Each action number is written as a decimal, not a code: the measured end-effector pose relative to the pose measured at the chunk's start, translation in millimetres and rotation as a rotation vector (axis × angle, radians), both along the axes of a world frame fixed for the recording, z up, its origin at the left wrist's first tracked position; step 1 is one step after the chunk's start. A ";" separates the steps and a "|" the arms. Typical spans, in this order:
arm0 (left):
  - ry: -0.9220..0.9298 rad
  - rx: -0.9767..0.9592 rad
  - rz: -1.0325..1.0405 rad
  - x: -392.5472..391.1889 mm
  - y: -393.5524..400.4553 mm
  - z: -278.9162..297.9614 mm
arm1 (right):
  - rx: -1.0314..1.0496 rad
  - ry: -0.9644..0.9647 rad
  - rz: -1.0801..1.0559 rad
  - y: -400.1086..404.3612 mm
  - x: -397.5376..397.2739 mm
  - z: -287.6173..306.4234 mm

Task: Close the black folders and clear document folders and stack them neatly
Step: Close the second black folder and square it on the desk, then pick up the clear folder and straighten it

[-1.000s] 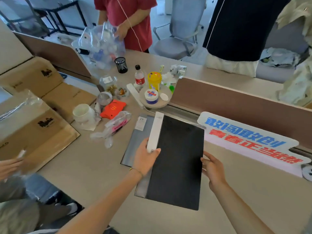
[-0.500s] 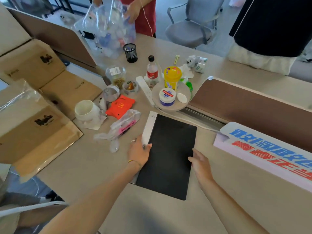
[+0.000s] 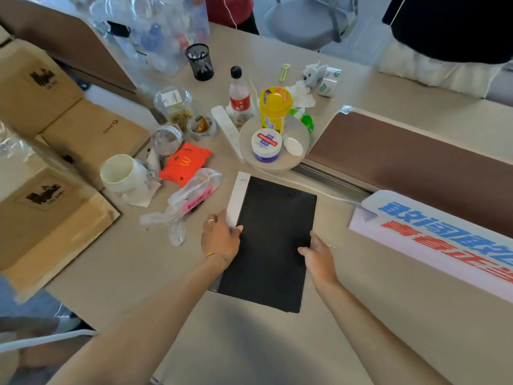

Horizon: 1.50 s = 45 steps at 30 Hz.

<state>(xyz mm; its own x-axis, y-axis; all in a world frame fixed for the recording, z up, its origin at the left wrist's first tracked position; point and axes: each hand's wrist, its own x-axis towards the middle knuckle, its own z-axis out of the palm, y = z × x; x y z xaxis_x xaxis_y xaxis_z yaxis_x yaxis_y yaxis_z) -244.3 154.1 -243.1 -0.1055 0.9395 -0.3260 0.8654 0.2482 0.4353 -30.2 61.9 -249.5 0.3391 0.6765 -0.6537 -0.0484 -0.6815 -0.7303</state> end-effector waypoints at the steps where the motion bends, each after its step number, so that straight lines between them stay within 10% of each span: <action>1: -0.001 -0.004 -0.001 0.1 -0.2 1.1 | -0.013 -0.006 0.004 0.4 0.5 1.2; 9: 0.047 0.165 -0.080 10.3 -9.2 27.1 | 0.049 -0.018 0.041 -6.0 2.5 39.7; 18: -0.333 0.245 -0.237 65.8 -65.8 76.8 | 0.192 -0.184 -0.040 -61.5 27.0 83.5; 45: -0.504 0.024 -0.676 377.5 -367.6 79.3 | 0.254 -0.198 -0.672 -431.3 315.7 79.4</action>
